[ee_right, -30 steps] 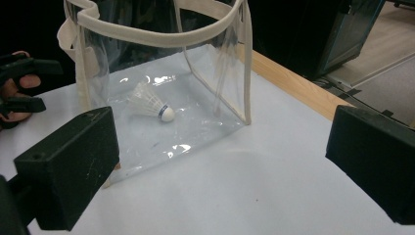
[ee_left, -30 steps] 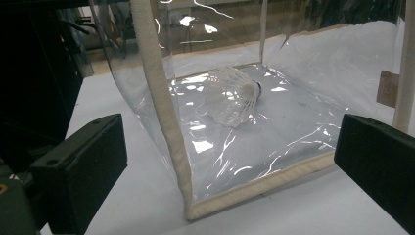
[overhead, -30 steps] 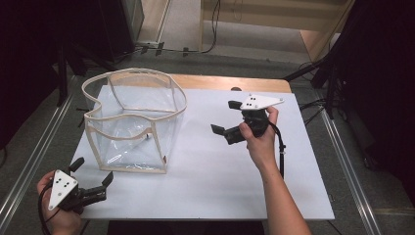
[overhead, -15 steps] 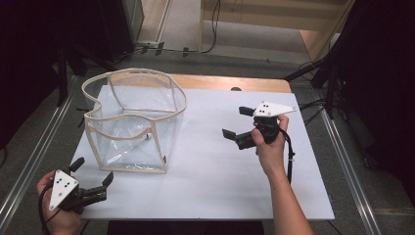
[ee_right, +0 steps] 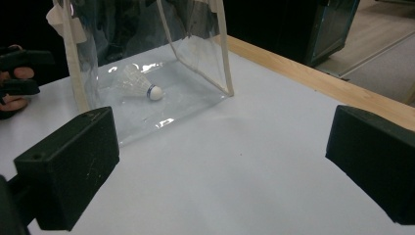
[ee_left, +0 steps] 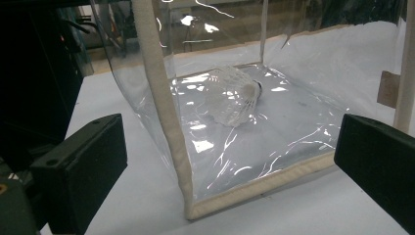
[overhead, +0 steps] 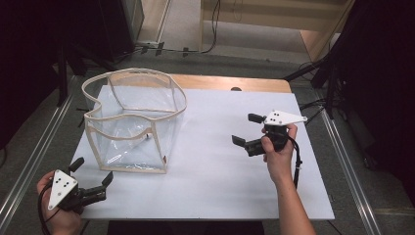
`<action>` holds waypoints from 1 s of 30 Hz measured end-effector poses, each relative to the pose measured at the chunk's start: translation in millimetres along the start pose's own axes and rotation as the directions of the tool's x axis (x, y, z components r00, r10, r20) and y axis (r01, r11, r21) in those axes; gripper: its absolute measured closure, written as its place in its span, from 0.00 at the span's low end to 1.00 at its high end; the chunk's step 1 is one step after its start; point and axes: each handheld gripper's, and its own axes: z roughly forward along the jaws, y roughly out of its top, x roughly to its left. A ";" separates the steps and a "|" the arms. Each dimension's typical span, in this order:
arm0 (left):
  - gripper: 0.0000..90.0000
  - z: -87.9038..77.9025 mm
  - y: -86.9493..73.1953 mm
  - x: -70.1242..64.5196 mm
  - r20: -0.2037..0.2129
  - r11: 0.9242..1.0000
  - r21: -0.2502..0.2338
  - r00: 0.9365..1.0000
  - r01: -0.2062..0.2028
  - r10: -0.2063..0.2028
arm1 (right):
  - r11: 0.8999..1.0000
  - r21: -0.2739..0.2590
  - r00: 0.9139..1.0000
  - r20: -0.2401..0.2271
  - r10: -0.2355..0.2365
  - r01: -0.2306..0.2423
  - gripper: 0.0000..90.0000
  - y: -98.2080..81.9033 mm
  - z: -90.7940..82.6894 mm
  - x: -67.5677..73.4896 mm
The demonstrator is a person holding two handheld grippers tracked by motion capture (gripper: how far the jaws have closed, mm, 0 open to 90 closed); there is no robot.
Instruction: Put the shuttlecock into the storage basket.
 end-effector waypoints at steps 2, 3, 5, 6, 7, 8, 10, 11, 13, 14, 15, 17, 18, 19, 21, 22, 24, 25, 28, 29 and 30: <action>0.00 0.1 0.0 -0.2 -0.002 1.000 0.001 1.000 -0.001 0.001 | 1.000 -0.001 1.000 0.001 0.003 -0.003 0.00 -4.4 -2.6 -1.0; 0.00 0.2 0.0 -0.4 -0.002 1.000 0.001 1.000 -0.002 0.002 | 1.000 0.000 1.000 0.004 0.009 -0.008 0.00 -6.6 -4.0 -1.5; 0.00 0.2 0.1 -0.7 -0.003 1.000 0.002 1.000 -0.003 0.003 | 1.000 -0.003 1.000 0.008 0.018 -0.018 0.00 -11.2 -6.8 -2.8; 0.00 0.2 0.0 -0.7 -0.003 1.000 0.002 1.000 -0.003 0.003 | 1.000 -0.004 1.000 0.009 0.021 -0.021 0.00 -13.4 -8.2 -3.4; 0.00 0.1 0.1 -0.7 -0.003 1.000 0.002 1.000 -0.004 0.004 | 1.000 -0.004 1.000 0.010 0.022 -0.022 0.00 -15.5 -9.7 -4.1; 0.00 0.2 0.0 -0.8 -0.003 1.000 0.002 1.000 -0.004 0.004 | 1.000 -0.003 1.000 0.011 0.023 -0.023 0.00 -17.7 -11.0 -4.7; 0.00 0.1 0.0 -0.8 -0.003 1.000 0.003 1.000 -0.006 0.006 | 1.000 -0.002 1.000 0.012 0.025 -0.025 0.00 -22.2 -13.7 -5.0; 0.00 0.2 0.1 -0.8 -0.003 1.000 0.003 1.000 -0.008 0.008 | 1.000 -0.001 1.000 0.015 0.027 -0.026 0.00 -23.7 -14.9 -5.1; 0.00 0.3 0.1 -1.1 -0.004 1.000 0.003 1.000 -0.008 0.008 | 1.000 -0.003 0.999 0.016 0.030 -0.030 0.00 -27.8 -17.5 -5.5; 0.00 0.3 0.1 -1.0 -0.004 1.000 0.002 1.000 -0.009 0.009 | 0.999 -0.004 0.999 0.017 0.035 -0.035 0.00 -30.0 -18.9 -5.6; 0.00 0.3 0.1 -1.0 -0.004 1.000 0.003 1.000 -0.010 0.011 | 0.999 -0.003 0.999 0.017 0.036 -0.036 0.00 -32.4 -20.2 -6.0; 0.00 0.3 0.1 -1.1 -0.004 1.000 0.003 1.000 -0.010 0.010 | 0.999 -0.004 0.999 0.024 0.040 -0.040 0.00 -37.2 -22.5 -6.4; 0.00 0.3 0.1 -1.0 -0.004 1.000 0.002 1.000 -0.010 0.010 | 0.999 -0.005 0.999 0.025 0.045 -0.045 0.00 -39.7 -23.8 -6.6; 0.00 0.3 0.1 -1.0 -0.004 1.000 0.002 1.000 -0.010 0.010 | 0.999 -0.005 0.999 0.025 0.045 -0.045 0.00 -39.7 -23.8 -6.6; 0.00 0.3 0.0 -1.3 -0.003 1.000 0.002 1.000 -0.012 0.012 | 0.999 -0.005 0.998 0.025 0.052 -0.052 0.00 -46.9 -27.9 -7.2; 0.00 0.3 0.1 -1.4 -0.004 1.000 0.003 1.000 -0.012 0.012 | 0.998 -0.005 0.998 0.021 0.055 -0.055 0.00 -49.3 -29.3 -7.2; 0.00 0.3 0.1 -1.5 -0.004 1.000 0.004 1.000 -0.013 0.013 | 0.998 -0.005 0.998 0.027 0.060 -0.059 0.00 -53.9 -32.0 -7.4; 0.00 0.3 0.1 -1.5 -0.005 1.000 0.004 1.000 -0.013 0.013 | 0.998 -0.005 0.998 0.027 0.063 -0.063 0.00 -56.2 -33.6 -7.7; 0.00 0.3 0.1 -1.7 -0.006 1.000 0.004 1.000 -0.015 0.015 | 0.997 -0.004 0.997 0.030 0.071 -0.071 0.00 -63.0 -37.7 -8.4; 0.00 0.3 0.0 -1.8 -0.006 1.000 0.004 1.000 -0.015 0.015 | 0.997 -0.004 0.997 0.033 0.075 -0.075 0.00 -65.2 -39.0 -8.5; 0.00 0.3 0.1 -1.9 -0.006 1.000 0.004 1.000 -0.015 0.015 | 0.997 -0.004 0.996 0.033 0.079 -0.078 0.00 -67.3 -40.6 -8.5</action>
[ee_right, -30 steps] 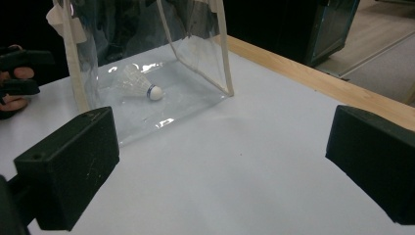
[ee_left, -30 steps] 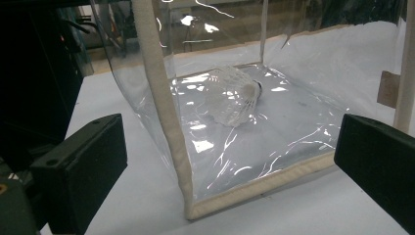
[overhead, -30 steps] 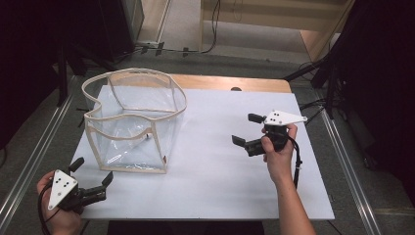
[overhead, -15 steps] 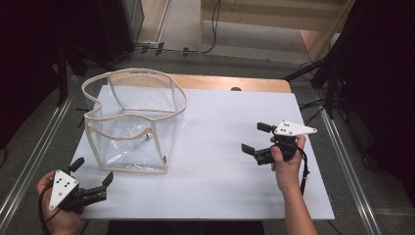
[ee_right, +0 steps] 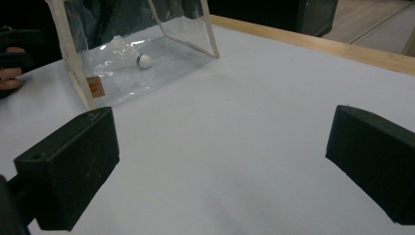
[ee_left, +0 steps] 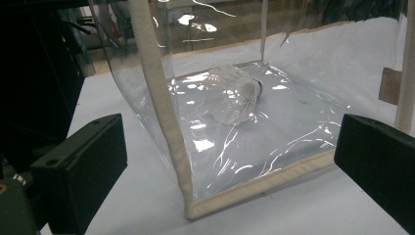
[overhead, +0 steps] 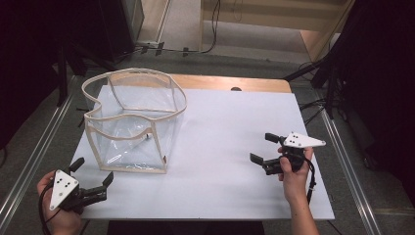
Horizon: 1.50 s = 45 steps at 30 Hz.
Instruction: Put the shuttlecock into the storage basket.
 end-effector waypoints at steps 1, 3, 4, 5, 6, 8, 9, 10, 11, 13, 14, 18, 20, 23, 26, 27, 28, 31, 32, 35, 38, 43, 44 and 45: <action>0.00 -0.1 0.0 0.0 0.000 1.000 0.000 1.000 -0.001 0.001 | 1.000 -0.003 1.000 0.000 0.001 -0.001 0.00 -2.1 -1.6 -0.4; 0.00 0.0 0.0 0.0 0.000 1.000 0.000 1.000 0.001 -0.001 | 1.000 -0.008 1.000 0.002 0.004 -0.004 0.00 -6.7 -5.1 -0.5; 0.00 0.0 0.0 0.1 -0.001 1.000 -0.001 1.000 0.002 -0.002 | 1.000 -0.011 1.000 0.004 0.003 -0.003 0.00 -9.0 -6.4 -0.9; 0.00 -0.1 -0.1 0.1 -0.001 1.000 -0.001 1.000 0.001 -0.001 | 1.000 -0.013 1.000 0.006 0.007 -0.007 0.00 -11.5 -7.9 -1.2; 0.00 -0.1 0.0 0.0 0.000 1.000 -0.001 1.000 0.000 0.000 | 1.000 -0.014 1.000 0.008 0.009 -0.009 0.00 -13.9 -9.2 -1.6; 0.00 -0.2 0.0 -0.1 0.000 1.000 0.001 1.000 -0.003 0.003 | 1.000 -0.011 1.000 0.011 0.016 -0.016 0.00 -18.4 -12.0 -2.5; 0.00 -0.2 0.0 -0.1 0.000 1.000 0.001 1.000 -0.003 0.003 | 1.000 -0.011 1.000 0.017 0.020 -0.020 0.00 -20.5 -13.5 -2.8; 0.00 -0.2 0.0 -0.1 0.000 1.000 0.001 1.000 -0.003 0.003 | 1.000 -0.013 1.000 0.018 0.021 -0.021 0.00 -22.5 -15.0 -3.4; 0.00 -0.2 0.0 -0.1 0.000 1.000 0.002 1.000 -0.003 0.003 | 1.000 -0.013 0.999 0.020 0.027 -0.027 0.00 -24.5 -16.7 -3.8; 0.00 -0.2 0.0 -0.2 -0.001 1.000 0.002 1.000 -0.003 0.003 | 0.999 -0.012 0.999 0.027 0.033 -0.033 0.00 -28.2 -19.7 -4.7; 0.00 -0.2 0.0 -0.2 -0.001 1.000 0.002 1.000 -0.004 0.004 | 0.999 -0.013 0.999 0.029 0.035 -0.035 0.00 -29.8 -21.1 -5.2; 0.00 -0.3 -0.1 -0.1 0.000 1.000 0.002 1.000 -0.002 0.002 | 0.999 -0.014 0.998 0.045 0.042 -0.041 0.00 -36.8 -27.0 -5.8; 0.00 -0.3 -0.1 -0.1 0.000 1.000 0.000 1.000 -0.001 0.001 | 0.999 -0.014 0.998 0.050 0.047 -0.046 0.00 -40.5 -29.9 -6.5; 0.00 -0.4 -0.1 0.0 0.000 1.000 -0.001 1.000 -0.001 0.001 | 0.998 -0.012 0.997 0.056 0.058 -0.057 0.00 -45.5 -34.0 -6.6; 0.00 -0.4 -0.1 0.0 0.000 1.000 -0.001 1.000 0.000 0.000 | 0.998 -0.003 0.996 0.066 0.057 -0.057 0.00 -50.2 -37.5 -7.1; 0.00 -0.4 -0.1 0.0 0.000 1.000 -0.001 1.000 0.000 0.000 | 0.998 0.001 0.996 0.073 0.059 -0.059 0.00 -51.7 -38.7 -7.0; 0.00 -0.4 -0.1 0.0 0.000 1.000 -0.001 1.000 0.000 0.000 | 0.998 0.001 0.996 0.074 0.058 -0.059 0.00 -53.4 -39.9 -7.1; 0.00 -0.6 -0.1 0.1 0.000 1.000 0.000 1.000 0.001 -0.001 | 0.998 0.009 0.995 0.079 0.059 -0.060 0.00 -58.1 -43.9 -6.3; 0.00 -0.6 0.0 0.2 0.000 1.000 0.000 1.000 0.001 -0.001 | 0.998 0.009 0.995 0.082 0.061 -0.062 0.00 -59.6 -45.4 -6.2; 0.00 -0.6 -0.1 0.2 0.001 1.000 0.000 1.000 0.001 -0.001 | 0.998 0.008 0.994 0.091 0.068 -0.069 0.00 -63.4 -49.4 -6.5; 0.00 -0.7 -0.1 0.4 0.001 1.000 -0.001 1.000 0.003 -0.003 | 0.997 0.011 0.992 0.104 0.072 -0.074 0.00 -67.2 -52.6 -6.1; 0.00 -0.8 -0.1 0.6 0.002 1.000 -0.003 1.000 0.005 -0.005 | 0.997 0.012 0.991 0.116 0.074 -0.076 0.00 -72.3 -58.1 -4.4; 0.00 -0.8 -0.1 0.7 0.002 1.000 -0.003 1.000 0.005 -0.005 | 0.997 0.010 0.990 0.118 0.076 -0.077 0.00 -73.3 -59.4 -4.5; 0.00 -0.8 -0.2 0.7 0.002 1.000 -0.003 1.000 0.006 -0.006 | 0.997 0.011 0.989 0.122 0.079 -0.081 0.00 -74.4 -60.9 -4.4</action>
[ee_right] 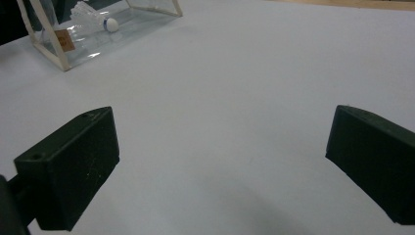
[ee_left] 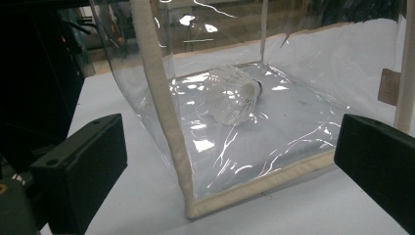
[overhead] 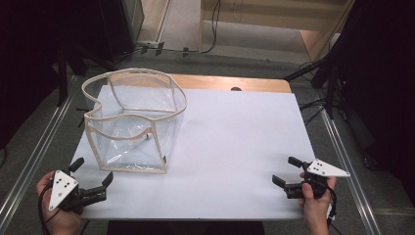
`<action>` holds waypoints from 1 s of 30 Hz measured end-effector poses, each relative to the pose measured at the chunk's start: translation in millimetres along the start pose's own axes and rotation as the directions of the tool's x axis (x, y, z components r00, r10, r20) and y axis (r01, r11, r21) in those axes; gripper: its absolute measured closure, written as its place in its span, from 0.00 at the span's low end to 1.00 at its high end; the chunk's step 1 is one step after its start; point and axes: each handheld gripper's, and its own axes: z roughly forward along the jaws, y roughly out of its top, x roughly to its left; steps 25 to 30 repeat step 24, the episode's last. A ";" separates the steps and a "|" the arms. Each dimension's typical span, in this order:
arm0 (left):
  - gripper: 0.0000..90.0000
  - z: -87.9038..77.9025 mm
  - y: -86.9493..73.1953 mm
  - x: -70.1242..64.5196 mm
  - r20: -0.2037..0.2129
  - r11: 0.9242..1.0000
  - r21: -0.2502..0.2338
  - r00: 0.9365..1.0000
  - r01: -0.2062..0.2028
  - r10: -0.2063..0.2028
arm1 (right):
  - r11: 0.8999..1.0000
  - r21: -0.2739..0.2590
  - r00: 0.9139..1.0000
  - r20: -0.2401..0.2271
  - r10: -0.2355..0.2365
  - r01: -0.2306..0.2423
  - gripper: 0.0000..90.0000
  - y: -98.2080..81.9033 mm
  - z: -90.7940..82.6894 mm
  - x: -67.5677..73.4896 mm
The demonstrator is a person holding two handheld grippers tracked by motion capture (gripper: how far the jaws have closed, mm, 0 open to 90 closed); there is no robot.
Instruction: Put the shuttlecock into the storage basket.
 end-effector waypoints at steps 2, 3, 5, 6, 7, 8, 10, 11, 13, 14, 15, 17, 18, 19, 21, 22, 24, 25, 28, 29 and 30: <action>0.00 0.0 0.0 0.0 0.000 1.000 0.000 1.000 0.000 0.000 | 1.000 0.000 1.000 0.003 -0.006 0.006 0.00 -1.8 -2.4 -0.6; 0.00 0.0 0.0 -0.1 0.000 1.000 -0.001 1.000 0.001 -0.001 | 1.000 0.001 1.000 0.011 -0.010 0.010 0.00 -2.5 -3.3 -0.7; 0.00 -0.1 0.0 0.0 0.001 1.000 0.000 1.000 0.000 0.000 | 1.000 0.003 1.000 0.017 -0.012 0.012 0.00 -4.1 -5.6 -0.6; 0.00 -0.1 0.0 0.1 0.001 1.000 0.000 1.000 0.000 0.000 | 1.000 0.001 1.000 0.019 -0.010 0.010 0.00 -5.0 -6.9 -1.2; 0.00 -0.2 0.0 0.2 0.001 1.000 0.000 1.000 -0.001 0.001 | 1.000 -0.001 1.000 0.025 -0.005 0.005 0.00 -5.9 -8.2 -1.9; 0.00 -0.2 0.0 0.3 0.001 1.000 -0.001 1.000 -0.001 0.001 | 1.000 -0.004 1.000 0.030 -0.003 0.003 0.00 -6.7 -9.5 -2.9; 0.00 -0.2 0.0 0.2 0.002 1.000 0.000 1.000 0.000 0.000 | 1.000 -0.009 0.999 0.035 0.002 -0.002 0.00 -8.5 -12.0 -5.0; 0.00 -0.2 0.0 0.3 0.002 1.000 0.000 1.000 -0.001 0.001 | 1.000 -0.009 0.999 0.041 0.005 -0.004 0.00 -9.2 -13.2 -6.0; 0.00 -0.3 0.0 0.4 0.002 1.000 0.000 1.000 -0.001 0.001 | 1.000 -0.018 0.999 0.045 0.012 -0.012 0.00 -10.5 -16.2 -8.1; 0.00 -0.3 0.0 0.5 0.002 1.000 0.000 1.000 -0.001 0.001 | 1.000 -0.020 0.999 0.051 0.012 -0.011 0.00 -10.8 -17.2 -9.0; 0.00 -0.2 0.0 0.5 0.003 1.000 -0.001 1.000 -0.001 0.001 | 1.000 -0.026 0.998 0.055 0.012 -0.011 0.00 -11.1 -18.2 -10.1; 0.00 -0.2 0.0 0.4 0.002 1.000 0.000 1.000 -0.001 0.001 | 0.999 -0.027 0.998 0.058 0.020 -0.019 0.00 -11.8 -20.0 -11.4; 0.00 -0.3 0.0 0.4 0.003 1.000 -0.001 1.000 -0.001 0.001 | 0.999 -0.031 0.998 0.062 0.021 -0.019 0.00 -12.2 -20.4 -11.7; 0.00 -0.2 0.0 0.4 0.002 1.000 -0.001 1.000 -0.001 0.001 | 0.999 -0.030 0.998 0.062 0.024 -0.022 0.00 -12.4 -20.7 -11.8; 0.00 0.0 0.0 0.3 0.001 1.000 0.000 1.000 0.000 0.000 | 0.999 -0.029 0.998 0.067 0.022 -0.020 0.00 -12.7 -20.6 -12.8; 0.00 0.1 0.1 0.3 0.000 1.000 0.002 1.000 0.000 0.000 | 0.999 -0.030 0.997 0.068 0.025 -0.023 0.00 -12.9 -20.5 -12.9; 0.00 0.2 0.1 0.3 -0.001 1.000 0.002 1.000 0.000 0.000 | 0.999 -0.028 0.997 0.070 0.026 -0.024 0.00 -13.0 -19.5 -13.6; 0.00 0.2 0.1 0.3 -0.001 1.000 0.002 1.000 0.000 0.000 | 0.999 -0.028 0.997 0.070 0.026 -0.024 0.00 -13.0 -19.5 -13.6; 0.00 0.2 0.1 0.3 -0.001 1.000 0.002 1.000 0.000 0.000 | 0.999 -0.028 0.997 0.070 0.026 -0.024 0.00 -13.0 -19.5 -13.6; 0.00 0.2 0.1 0.3 -0.001 1.000 0.002 1.000 0.000 0.000 | 0.999 -0.028 0.997 0.070 0.026 -0.024 0.00 -13.0 -19.5 -13.6; 0.00 0.2 0.1 0.3 -0.001 1.000 0.002 1.000 0.000 0.000 | 0.999 -0.028 0.997 0.070 0.026 -0.024 0.00 -13.0 -19.5 -13.6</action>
